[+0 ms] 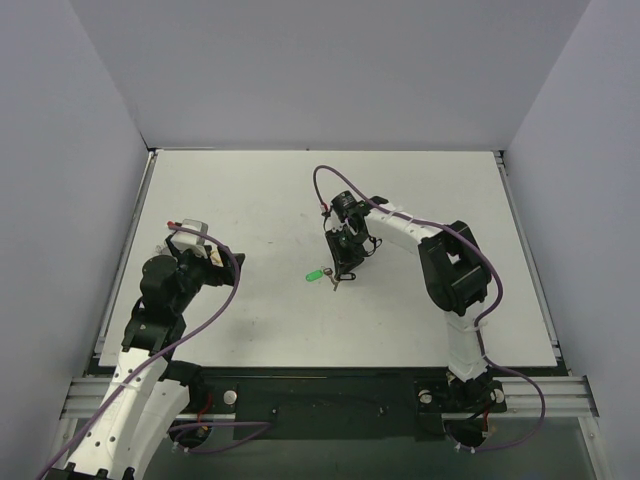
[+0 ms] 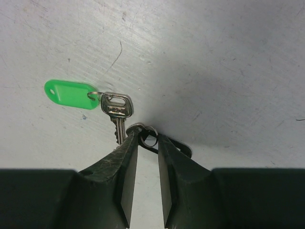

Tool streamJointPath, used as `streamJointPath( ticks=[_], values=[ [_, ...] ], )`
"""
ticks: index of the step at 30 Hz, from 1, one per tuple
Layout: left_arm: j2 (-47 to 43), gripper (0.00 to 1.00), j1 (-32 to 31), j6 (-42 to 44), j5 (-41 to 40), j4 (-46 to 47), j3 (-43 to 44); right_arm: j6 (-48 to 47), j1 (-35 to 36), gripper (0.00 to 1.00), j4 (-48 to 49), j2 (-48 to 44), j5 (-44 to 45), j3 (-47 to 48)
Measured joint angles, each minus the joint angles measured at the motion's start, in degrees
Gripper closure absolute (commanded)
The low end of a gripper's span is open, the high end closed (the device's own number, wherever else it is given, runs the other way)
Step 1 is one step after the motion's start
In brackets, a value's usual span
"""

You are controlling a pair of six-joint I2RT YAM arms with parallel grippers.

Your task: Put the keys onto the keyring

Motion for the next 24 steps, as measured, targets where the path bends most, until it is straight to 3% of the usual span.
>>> streamJointPath(
  ticks=[5,11,24],
  values=[
    [0.0,0.03,0.0,0.0,0.0,0.1,0.0,0.2,0.0,0.92,0.0,0.0,0.0,0.0],
    [0.0,0.03,0.0,0.0,0.0,0.1,0.0,0.2,0.0,0.98,0.0,0.0,-0.1,0.0],
    [0.0,0.03,0.0,0.0,0.0,0.1,0.0,0.2,0.0,0.83,0.0,0.0,-1.8,0.0]
  ],
)
